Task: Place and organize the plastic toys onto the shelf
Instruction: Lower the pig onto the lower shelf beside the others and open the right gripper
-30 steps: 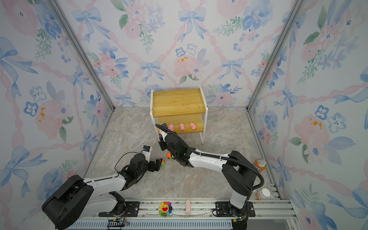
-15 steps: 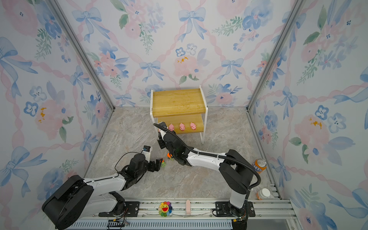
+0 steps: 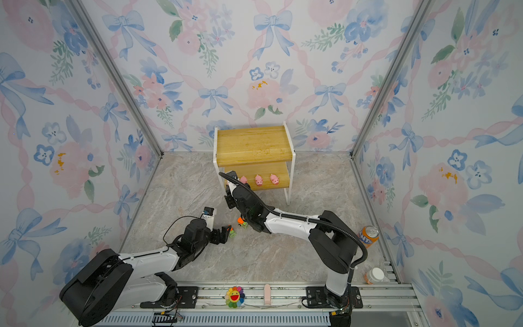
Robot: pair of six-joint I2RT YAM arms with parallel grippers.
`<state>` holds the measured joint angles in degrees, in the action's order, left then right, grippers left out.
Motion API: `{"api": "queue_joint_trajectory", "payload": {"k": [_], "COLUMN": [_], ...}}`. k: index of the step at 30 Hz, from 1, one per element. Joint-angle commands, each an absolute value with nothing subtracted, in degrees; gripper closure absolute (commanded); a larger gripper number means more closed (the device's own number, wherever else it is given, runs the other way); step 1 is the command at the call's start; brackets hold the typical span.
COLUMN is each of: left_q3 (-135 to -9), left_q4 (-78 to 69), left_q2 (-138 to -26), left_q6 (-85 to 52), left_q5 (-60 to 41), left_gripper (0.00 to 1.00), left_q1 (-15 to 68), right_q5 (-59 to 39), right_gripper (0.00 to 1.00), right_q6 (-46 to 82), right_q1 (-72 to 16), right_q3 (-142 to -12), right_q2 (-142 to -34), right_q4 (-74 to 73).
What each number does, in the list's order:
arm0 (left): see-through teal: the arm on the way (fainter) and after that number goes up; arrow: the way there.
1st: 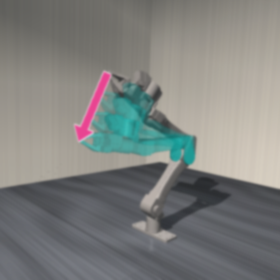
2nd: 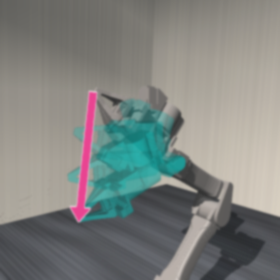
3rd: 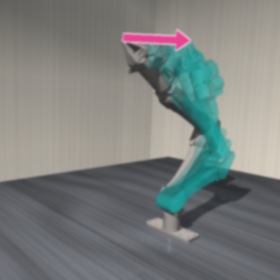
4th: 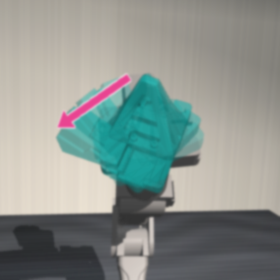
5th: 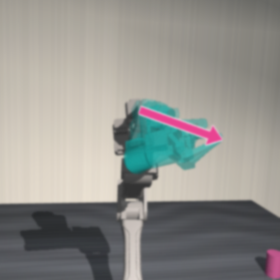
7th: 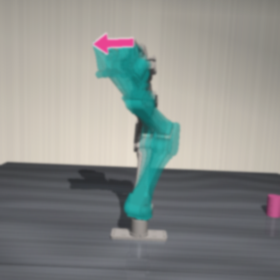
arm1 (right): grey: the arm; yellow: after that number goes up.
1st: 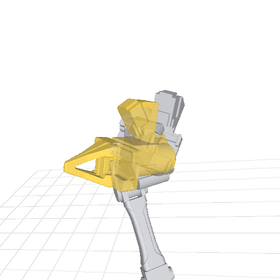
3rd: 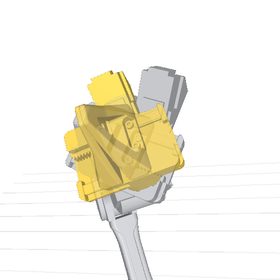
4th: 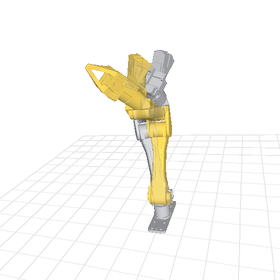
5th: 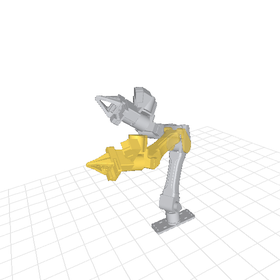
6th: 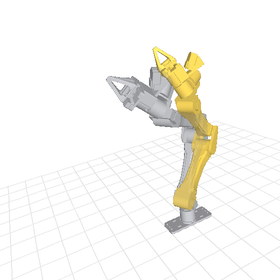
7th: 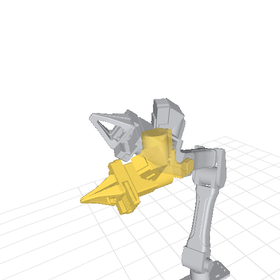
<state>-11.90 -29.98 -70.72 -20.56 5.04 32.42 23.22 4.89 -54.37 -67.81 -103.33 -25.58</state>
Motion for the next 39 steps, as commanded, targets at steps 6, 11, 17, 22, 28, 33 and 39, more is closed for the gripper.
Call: {"api": "queue_joint_trajectory", "payload": {"k": [6,11,17,22,28,33,39], "left_q3": [-12.64,-12.61,-12.59,-12.57,-12.66,-12.66,-12.72], "left_q4": [-30.02,-30.01,-29.97,-30.08,-30.06,-30.09,-30.12], "left_q2": [-71.19,-71.22,-71.2,-71.28,-71.45,-71.52,-71.49], "left_q6": [-19.42,-19.43,-19.42,-19.42,-19.42,-19.42,-19.37], "left_q5": [4.4,4.4,4.46,4.45,4.42,4.4,4.26], "left_gripper": [0.02,0.02,0.02,0.02,0.02,0.02,0.02], "left_q1": [31.91,31.9,31.93,31.92,31.92,31.91,31.9], "right_q5": [23.73,23.62,23.22,23.47,23.64,23.72,23.91], "right_gripper": [0.67,0.67,0.66,0.65,0.64,0.64,0.64], "right_q6": [5.01,4.66,4.43,5.0,5.44,5.85,6.7], "right_q1": [-53.63,-53.59,-53.35,-53.1,-52.9,-52.73,-52.3], "right_q3": [-69.55,-70.95,-72.16,-71.22,-70.67,-70.82,-71.28], "right_q2": [-105.02,-106.16,-106.96,-106.69,-106.79,-107.13,-107.73], "right_q4": [-26.26,-25.61,-24.77,-24.87,-24.87,-24.34,-23.22]}}
